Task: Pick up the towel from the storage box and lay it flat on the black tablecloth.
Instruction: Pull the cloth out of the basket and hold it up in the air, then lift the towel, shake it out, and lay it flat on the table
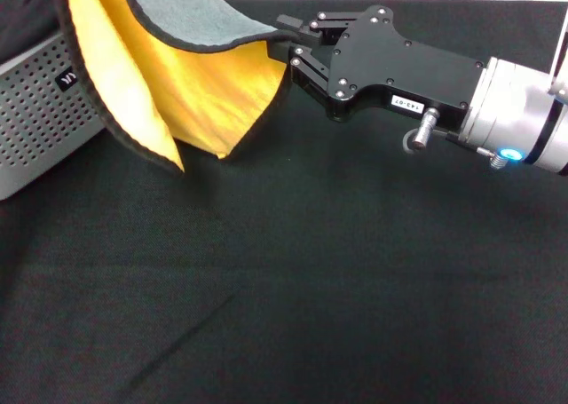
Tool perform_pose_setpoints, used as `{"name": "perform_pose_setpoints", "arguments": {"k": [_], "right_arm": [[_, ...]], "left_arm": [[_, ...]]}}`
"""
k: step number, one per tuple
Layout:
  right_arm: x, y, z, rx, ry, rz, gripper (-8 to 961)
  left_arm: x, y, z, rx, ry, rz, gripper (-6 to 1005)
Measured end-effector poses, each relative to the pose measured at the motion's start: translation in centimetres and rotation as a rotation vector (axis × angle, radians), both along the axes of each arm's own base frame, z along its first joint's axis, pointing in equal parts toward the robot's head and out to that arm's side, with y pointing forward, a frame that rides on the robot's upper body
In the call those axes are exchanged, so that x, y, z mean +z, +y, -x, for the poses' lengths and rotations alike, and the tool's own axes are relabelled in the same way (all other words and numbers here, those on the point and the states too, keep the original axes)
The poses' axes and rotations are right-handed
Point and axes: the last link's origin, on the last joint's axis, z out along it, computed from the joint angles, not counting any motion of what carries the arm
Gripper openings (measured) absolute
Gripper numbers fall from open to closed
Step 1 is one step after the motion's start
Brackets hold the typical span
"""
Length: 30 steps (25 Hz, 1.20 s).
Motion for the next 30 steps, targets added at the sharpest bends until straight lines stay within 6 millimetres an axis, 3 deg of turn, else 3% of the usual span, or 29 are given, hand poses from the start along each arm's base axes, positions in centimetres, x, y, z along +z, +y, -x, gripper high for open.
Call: {"name": "perform_pose_setpoints", "arguments": {"k": [3, 9, 23, 30], "right_arm": [[0.1, -0.1, 0.2, 0.014, 0.001, 0.003, 147], [0.7, -0.4, 0.3, 0.022, 0.006, 0.035, 5], [8.5, -0.6, -1.7, -0.089, 0.042, 0.091, 6], [9.5, -0.7, -1.8, -0.098, 0.061, 0.139, 7]], "left_arm": [[0.0, -0.1, 0.1, 0.001, -0.005, 0.000, 95], [-0.2, -0.5, 0.6, 0.008, -0.001, 0.006, 97], [0.8, -5.3, 4.5, 0.021, 0.139, 0.033, 101], [0.3, -6.0, 4.6, -0.014, 0.204, 0.081, 104]]}}
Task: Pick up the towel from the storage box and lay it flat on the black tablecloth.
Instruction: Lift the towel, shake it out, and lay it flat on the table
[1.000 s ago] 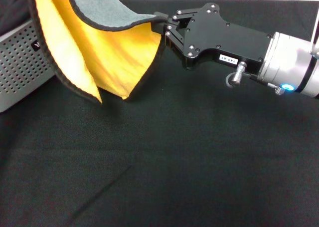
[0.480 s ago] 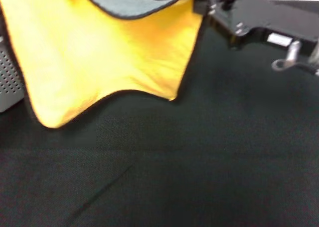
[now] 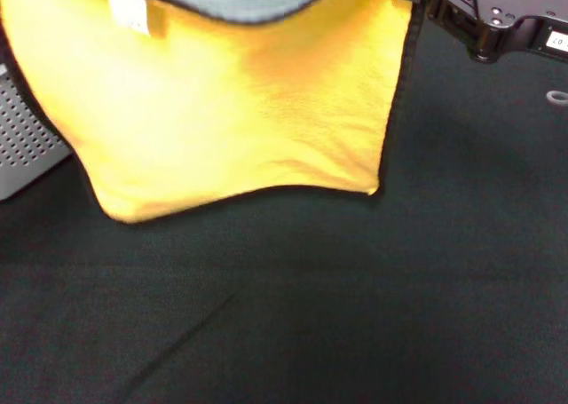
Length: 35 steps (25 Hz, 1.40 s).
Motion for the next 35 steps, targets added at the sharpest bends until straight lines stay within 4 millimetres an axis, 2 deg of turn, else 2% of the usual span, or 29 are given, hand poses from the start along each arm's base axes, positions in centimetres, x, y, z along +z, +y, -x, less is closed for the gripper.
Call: {"name": "perform_pose_setpoints", "arguments": {"k": [8, 14, 25, 35], "right_arm": [[0.1, 0.0, -0.1, -0.028, 0.012, 0.033, 7], [0.4, 0.4, -1.2, -0.098, 0.035, 0.064, 8], [0.0, 1.8, -1.9, -0.197, 0.107, 0.157, 8], [0.5, 2.2, -2.5, -0.202, 0.201, 0.239, 9]], "left_arm": [[-0.1, -0.1, -0.3, -0.032, 0.022, 0.016, 106], [0.0, -0.2, -0.3, -0.034, 0.009, 0.000, 108], [-0.4, 0.2, -1.1, -0.064, 0.002, 0.006, 111], [-1.0, 0.4, -1.4, -0.082, 0.032, 0.030, 114]]}}
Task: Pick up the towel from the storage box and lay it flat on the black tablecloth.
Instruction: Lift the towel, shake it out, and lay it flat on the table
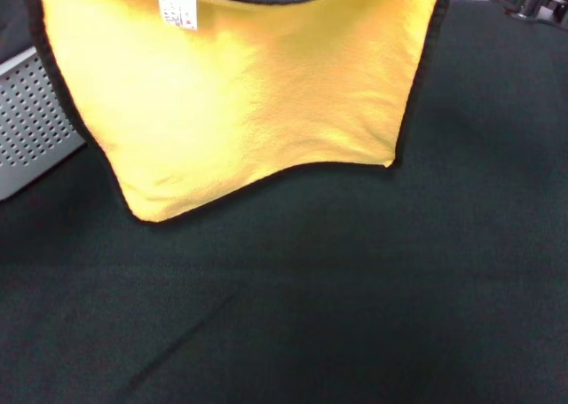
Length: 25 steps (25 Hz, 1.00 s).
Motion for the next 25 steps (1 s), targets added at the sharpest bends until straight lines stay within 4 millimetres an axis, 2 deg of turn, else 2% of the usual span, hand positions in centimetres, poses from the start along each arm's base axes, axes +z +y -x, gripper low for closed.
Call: {"name": "perform_pose_setpoints", "arguments": {"k": [7, 15, 16, 20, 25], "right_arm": [[0.2, -0.9, -0.1, 0.023, 0.020, 0.040, 9], [0.4, -2.8, -0.5, 0.058, 0.037, 0.106, 10], [0.6, -3.6, -0.7, 0.066, 0.034, 0.122, 10], [0.7, -4.9, -1.2, 0.071, 0.030, 0.152, 10], [-0.2, -7.3, -1.8, 0.093, 0.042, 0.238, 11]], "left_arm": [[0.4, -0.7, 0.3, -0.022, 0.006, 0.017, 116], [1.1, -3.5, 1.0, -0.087, 0.005, 0.067, 118], [1.2, -3.7, 1.1, -0.086, 0.004, 0.072, 119], [1.4, -4.9, 1.3, -0.087, 0.018, 0.107, 120], [1.3, -6.5, 1.2, -0.091, 0.037, 0.145, 121]]}}
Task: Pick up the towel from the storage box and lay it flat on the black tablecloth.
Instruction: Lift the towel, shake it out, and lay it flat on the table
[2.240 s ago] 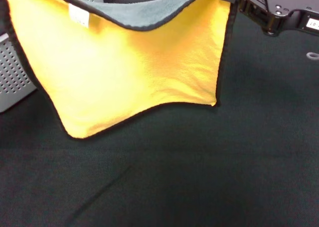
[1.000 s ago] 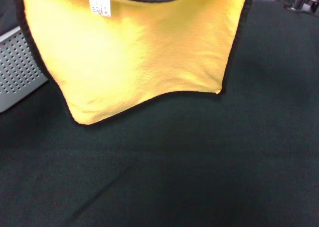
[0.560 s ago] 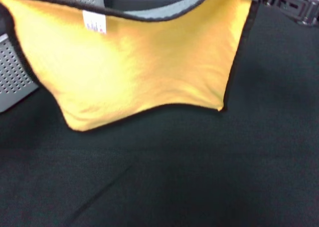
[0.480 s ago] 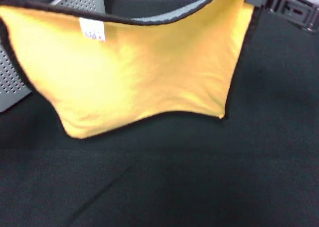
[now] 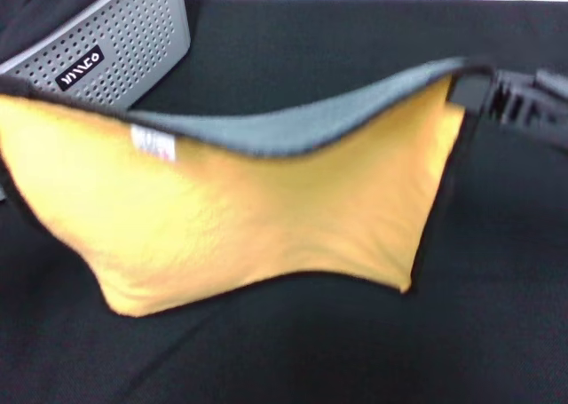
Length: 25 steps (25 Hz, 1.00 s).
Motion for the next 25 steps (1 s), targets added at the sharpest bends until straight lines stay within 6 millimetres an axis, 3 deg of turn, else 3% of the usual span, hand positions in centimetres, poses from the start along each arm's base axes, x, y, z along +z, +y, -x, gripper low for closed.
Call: {"name": "perform_pose_setpoints", "arguments": {"k": [7, 17, 21, 25], "right_arm": [[-0.5, -3.6, 0.7, 0.095, -0.034, 0.030, 11], [-0.5, -6.7, 1.0, 0.159, -0.042, 0.082, 12], [-0.8, -6.9, -0.2, 0.106, -0.035, 0.095, 12], [-1.0, -5.5, -2.5, -0.014, -0.033, 0.079, 12]], "left_arm": [[0.5, -1.9, -0.7, -0.032, 0.030, 0.026, 123], [0.5, -3.4, -0.7, -0.020, 0.040, 0.111, 126], [0.2, -3.6, -0.2, 0.005, 0.046, 0.167, 128], [-1.0, -1.6, 0.4, 0.025, 0.044, 0.213, 129]]}}
